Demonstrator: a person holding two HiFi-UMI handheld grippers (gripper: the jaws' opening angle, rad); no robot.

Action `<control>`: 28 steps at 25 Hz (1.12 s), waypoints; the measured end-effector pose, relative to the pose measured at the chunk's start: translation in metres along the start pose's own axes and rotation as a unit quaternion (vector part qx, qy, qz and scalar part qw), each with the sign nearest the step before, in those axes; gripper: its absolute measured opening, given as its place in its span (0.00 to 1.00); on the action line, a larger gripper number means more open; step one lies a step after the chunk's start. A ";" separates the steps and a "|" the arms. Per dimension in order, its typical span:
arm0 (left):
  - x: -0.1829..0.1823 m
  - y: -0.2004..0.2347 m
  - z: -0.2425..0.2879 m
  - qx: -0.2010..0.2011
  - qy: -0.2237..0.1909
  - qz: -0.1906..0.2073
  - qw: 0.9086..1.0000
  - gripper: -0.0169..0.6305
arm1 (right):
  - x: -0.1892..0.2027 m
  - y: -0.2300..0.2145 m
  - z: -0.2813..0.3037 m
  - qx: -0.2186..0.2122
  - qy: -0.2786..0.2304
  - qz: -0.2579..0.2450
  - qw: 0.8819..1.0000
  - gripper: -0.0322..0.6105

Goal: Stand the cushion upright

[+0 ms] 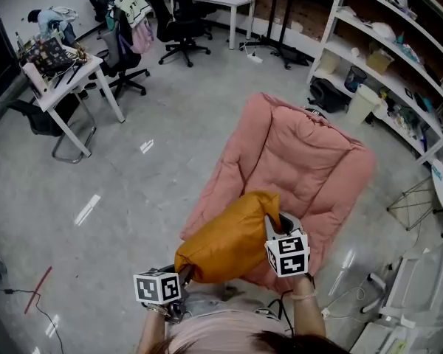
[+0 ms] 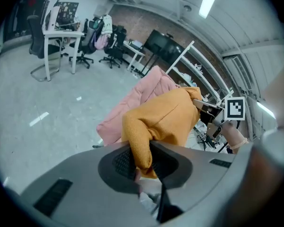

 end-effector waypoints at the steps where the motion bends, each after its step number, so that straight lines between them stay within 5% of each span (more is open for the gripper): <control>1: 0.001 -0.002 0.000 0.003 -0.003 0.004 1.000 0.11 | 0.002 -0.001 -0.007 0.006 -0.003 0.006 1.000 0.17; 28: -0.013 -0.071 0.001 0.054 -0.066 0.096 0.992 0.09 | 0.067 -0.030 -0.133 0.127 -0.079 0.152 0.977 0.17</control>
Point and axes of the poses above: the fingertips, and each gripper's own axes: z forward along the fingers, y to its left, x out of its underside, the point moved 9 cm from there along -z, backward along the fingers, and after that the axes turned 1 degree about -x, right-handed, at the moved point
